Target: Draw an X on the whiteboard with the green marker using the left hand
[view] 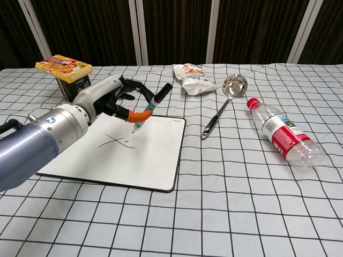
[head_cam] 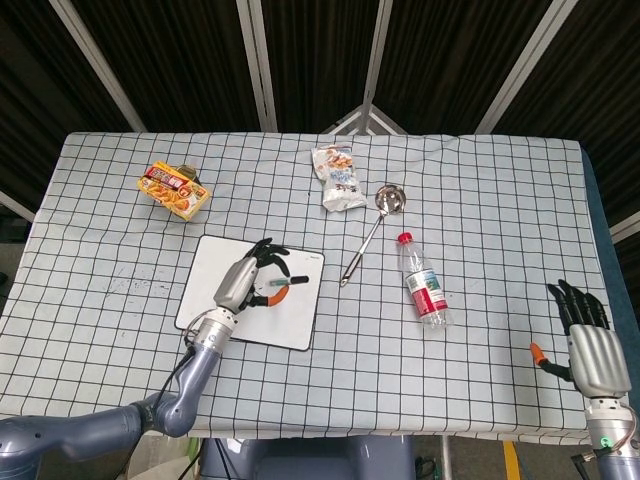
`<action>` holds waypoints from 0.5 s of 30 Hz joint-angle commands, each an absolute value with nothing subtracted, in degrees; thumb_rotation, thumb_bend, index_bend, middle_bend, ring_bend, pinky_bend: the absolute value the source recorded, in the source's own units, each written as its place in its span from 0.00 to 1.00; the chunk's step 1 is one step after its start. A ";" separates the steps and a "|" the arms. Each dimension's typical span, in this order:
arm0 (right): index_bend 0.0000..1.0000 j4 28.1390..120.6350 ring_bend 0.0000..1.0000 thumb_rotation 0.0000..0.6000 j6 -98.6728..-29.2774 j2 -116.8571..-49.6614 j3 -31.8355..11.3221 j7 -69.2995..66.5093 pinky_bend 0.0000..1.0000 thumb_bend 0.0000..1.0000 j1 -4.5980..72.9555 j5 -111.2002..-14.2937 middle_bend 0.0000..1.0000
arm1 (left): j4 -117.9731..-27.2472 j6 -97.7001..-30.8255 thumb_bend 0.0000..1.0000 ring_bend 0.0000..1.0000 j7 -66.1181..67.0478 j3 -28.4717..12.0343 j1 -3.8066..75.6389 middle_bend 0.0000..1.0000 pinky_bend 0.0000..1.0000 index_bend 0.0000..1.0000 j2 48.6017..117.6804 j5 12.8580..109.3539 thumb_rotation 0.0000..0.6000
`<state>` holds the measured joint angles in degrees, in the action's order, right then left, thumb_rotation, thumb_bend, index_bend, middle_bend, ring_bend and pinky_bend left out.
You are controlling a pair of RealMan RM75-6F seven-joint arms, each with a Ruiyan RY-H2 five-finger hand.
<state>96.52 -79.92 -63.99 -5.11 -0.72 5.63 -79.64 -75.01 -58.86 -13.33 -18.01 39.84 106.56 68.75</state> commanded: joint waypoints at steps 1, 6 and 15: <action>0.00 96.46 0.00 1.00 -80.00 -63.97 -5.08 -0.75 0.00 0.31 5.62 -79.80 0.00 | -77.78 -60.29 0.50 0.06 -14.62 -19.34 39.77 0.23 0.11 0.77 105.05 70.04 1.00; 0.00 96.62 0.00 1.00 -79.95 -63.91 -5.11 -0.82 0.00 0.31 5.55 -79.52 0.00 | -80.03 -61.30 0.50 0.06 -12.92 -19.36 39.47 0.23 0.11 0.77 101.58 71.79 1.00; 0.00 96.95 0.00 1.00 -79.86 -63.92 -5.09 -0.18 0.00 0.31 5.52 -79.14 0.00 | -77.97 -62.10 0.50 0.06 -0.04 -12.51 37.29 0.23 0.11 0.76 92.25 76.90 1.00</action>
<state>96.92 -79.88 -63.92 -5.09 -0.21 5.53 -79.18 -79.14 -61.72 -4.12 -15.25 38.27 95.20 74.90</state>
